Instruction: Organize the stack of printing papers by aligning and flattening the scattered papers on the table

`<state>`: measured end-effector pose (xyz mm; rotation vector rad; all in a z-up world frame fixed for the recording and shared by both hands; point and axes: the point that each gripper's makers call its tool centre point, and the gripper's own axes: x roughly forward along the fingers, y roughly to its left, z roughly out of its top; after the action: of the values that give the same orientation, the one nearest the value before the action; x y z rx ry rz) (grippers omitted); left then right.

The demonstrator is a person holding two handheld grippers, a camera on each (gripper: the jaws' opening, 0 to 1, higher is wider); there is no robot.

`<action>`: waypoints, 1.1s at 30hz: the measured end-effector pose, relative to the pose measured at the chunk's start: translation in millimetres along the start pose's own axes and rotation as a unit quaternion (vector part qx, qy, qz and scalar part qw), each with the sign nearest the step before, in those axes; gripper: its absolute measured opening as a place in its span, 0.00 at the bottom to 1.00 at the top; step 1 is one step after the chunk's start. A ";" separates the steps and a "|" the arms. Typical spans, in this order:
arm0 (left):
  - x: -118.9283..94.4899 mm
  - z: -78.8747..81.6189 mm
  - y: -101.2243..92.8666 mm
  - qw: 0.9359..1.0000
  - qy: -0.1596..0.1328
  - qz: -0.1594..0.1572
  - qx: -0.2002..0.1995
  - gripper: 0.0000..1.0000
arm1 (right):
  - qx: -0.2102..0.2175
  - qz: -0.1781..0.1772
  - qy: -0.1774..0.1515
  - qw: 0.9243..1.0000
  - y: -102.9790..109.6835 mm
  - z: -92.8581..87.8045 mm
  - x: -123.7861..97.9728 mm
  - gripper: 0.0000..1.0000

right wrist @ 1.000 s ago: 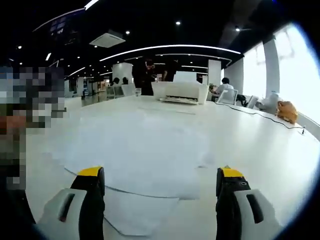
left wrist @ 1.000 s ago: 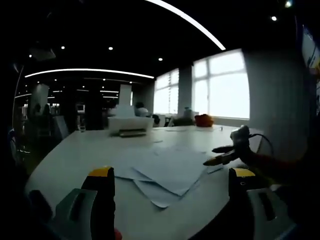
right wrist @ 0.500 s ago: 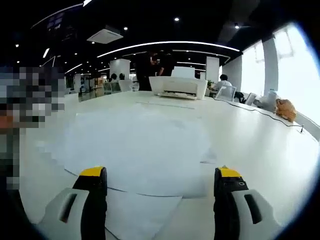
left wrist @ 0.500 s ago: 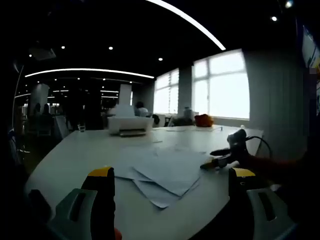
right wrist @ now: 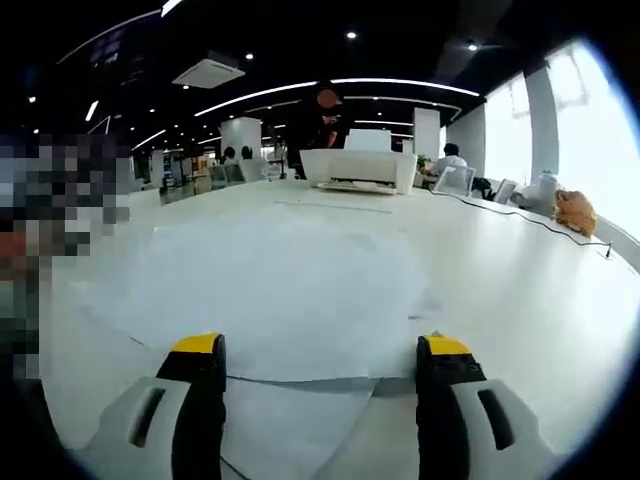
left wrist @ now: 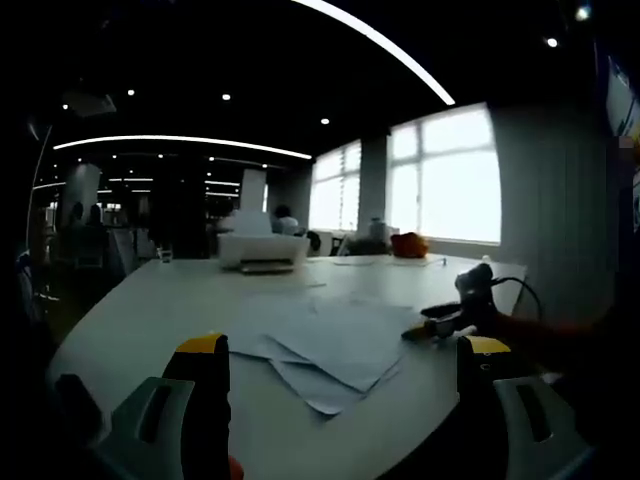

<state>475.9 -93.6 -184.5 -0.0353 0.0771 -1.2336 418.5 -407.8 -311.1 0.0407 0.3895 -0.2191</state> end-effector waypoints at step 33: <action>3.1 -5.3 -4.6 1.000 0.007 -0.005 0.001 0.97 | -0.080 0.076 -0.018 0.994 38.9 0.3 -3.0 0.12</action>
<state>472.2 -97.9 -189.6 -0.0255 0.0888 -1.2431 424.5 -369.3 -309.8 -0.0912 0.3644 -0.0388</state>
